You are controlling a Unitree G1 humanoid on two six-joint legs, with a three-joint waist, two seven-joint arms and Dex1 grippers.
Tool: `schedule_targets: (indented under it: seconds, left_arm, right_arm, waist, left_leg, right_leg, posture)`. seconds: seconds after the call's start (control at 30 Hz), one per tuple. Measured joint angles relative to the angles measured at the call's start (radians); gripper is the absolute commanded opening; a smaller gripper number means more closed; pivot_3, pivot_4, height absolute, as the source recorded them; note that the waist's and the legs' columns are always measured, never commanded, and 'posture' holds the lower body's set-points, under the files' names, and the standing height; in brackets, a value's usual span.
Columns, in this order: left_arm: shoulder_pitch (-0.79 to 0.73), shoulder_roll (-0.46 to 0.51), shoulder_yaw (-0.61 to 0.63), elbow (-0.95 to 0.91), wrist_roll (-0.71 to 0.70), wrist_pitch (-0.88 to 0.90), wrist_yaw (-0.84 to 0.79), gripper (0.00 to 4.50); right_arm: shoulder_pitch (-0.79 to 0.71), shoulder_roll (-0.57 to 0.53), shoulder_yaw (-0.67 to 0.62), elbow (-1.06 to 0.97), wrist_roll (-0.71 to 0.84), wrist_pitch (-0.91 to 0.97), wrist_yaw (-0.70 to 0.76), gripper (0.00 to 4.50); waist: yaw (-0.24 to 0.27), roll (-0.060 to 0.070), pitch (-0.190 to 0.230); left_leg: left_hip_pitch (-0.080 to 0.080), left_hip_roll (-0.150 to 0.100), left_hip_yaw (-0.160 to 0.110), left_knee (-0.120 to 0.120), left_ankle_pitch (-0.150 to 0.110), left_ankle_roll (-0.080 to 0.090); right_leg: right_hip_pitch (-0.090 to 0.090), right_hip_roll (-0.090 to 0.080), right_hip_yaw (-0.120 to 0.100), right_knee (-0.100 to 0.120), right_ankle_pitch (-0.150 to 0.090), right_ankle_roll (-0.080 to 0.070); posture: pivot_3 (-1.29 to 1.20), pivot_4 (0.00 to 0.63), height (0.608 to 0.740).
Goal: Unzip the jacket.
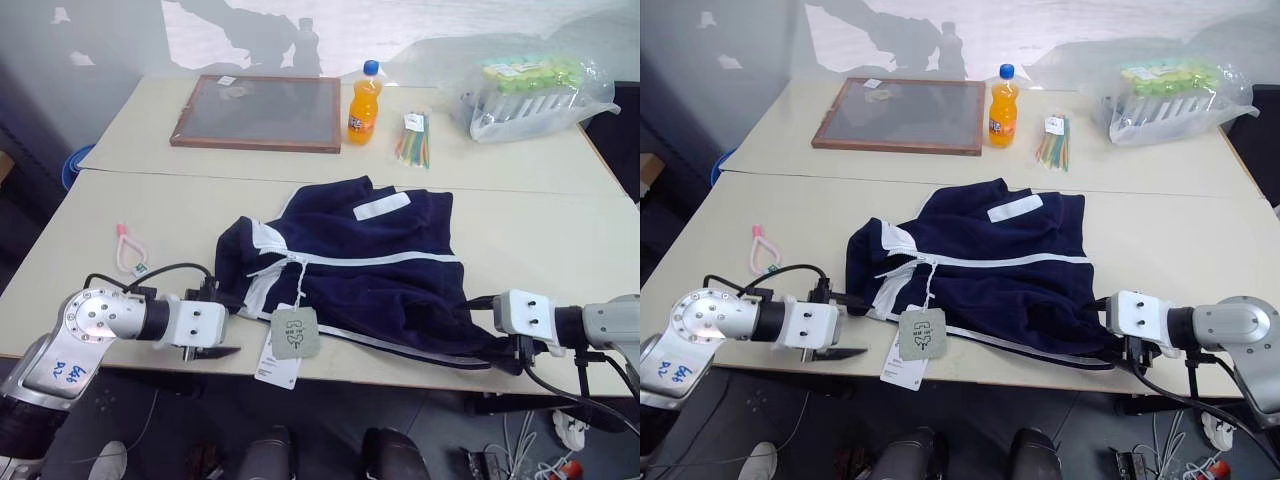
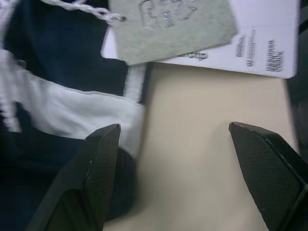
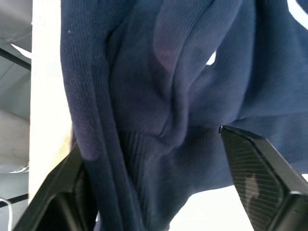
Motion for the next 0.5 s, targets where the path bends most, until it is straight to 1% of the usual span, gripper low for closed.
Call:
schedule_targets:
  seconds: [0.07,0.23,0.3,0.37,0.4,0.5]
  left_arm:
    - [-0.046,-0.003,-0.019,0.066,0.057,-0.043,0.029,3.71]
    - [-0.172,-0.067,-0.087,0.210,0.157,-0.169,0.092,3.71]
    - [-0.194,-0.084,-0.095,0.242,0.170,-0.193,0.106,3.31]
    - [-0.204,-0.102,-0.099,0.267,0.174,-0.198,0.113,2.94]
    - [-0.207,-0.105,-0.103,0.273,0.174,-0.201,0.111,2.54]
    - [-0.205,-0.105,-0.111,0.271,0.168,-0.199,0.092,1.71]
  right_arm:
    - [-0.008,0.001,0.003,0.007,-0.003,0.000,0.000,3.71]
    - [-0.034,0.025,0.026,0.017,-0.008,0.000,-0.001,3.71]
    - [-0.037,0.028,0.036,0.018,-0.009,0.001,-0.001,3.71]
    - [-0.040,0.030,0.036,0.020,-0.009,0.004,-0.001,3.34]
    - [-0.046,0.030,0.037,0.022,-0.007,0.009,0.003,3.12]
    - [-0.056,0.030,0.037,0.023,-0.003,0.023,0.014,2.16]
  waist:
    - [0.000,0.000,0.000]
    - [0.003,0.001,-0.001]
    - [0.003,0.002,-0.002]
    - [0.002,0.003,-0.002]
    - [0.002,0.003,-0.002]
    - [0.002,0.003,-0.002]
  left_leg:
    - [0.000,0.000,0.000,0.000,0.000,0.000]
    - [0.000,-0.001,0.001,0.002,0.000,0.000]
    - [0.000,-0.001,0.001,0.002,0.000,0.000]
    - [0.000,-0.001,0.000,0.002,0.000,0.000]
    - [0.000,-0.001,0.000,0.002,0.000,0.000]
    - [0.000,-0.001,0.000,0.002,0.000,0.000]
  right_leg:
    - [0.000,0.000,0.000,0.000,0.000,0.000]
    - [0.001,0.000,0.000,0.001,0.000,0.000]
    - [0.001,0.000,0.000,0.001,0.000,0.000]
    - [0.001,0.000,0.000,0.001,0.000,0.000]
    - [0.001,0.000,0.000,0.001,0.000,0.000]
    - [0.001,0.000,-0.001,0.001,0.000,0.000]
  posture:
    - [0.00,0.150,0.740]
    - [0.00,0.150,0.740]
    - [0.00,0.150,0.740]
    - [0.00,0.150,0.740]
    - [0.00,0.150,0.740]
    - [0.00,0.150,0.740]
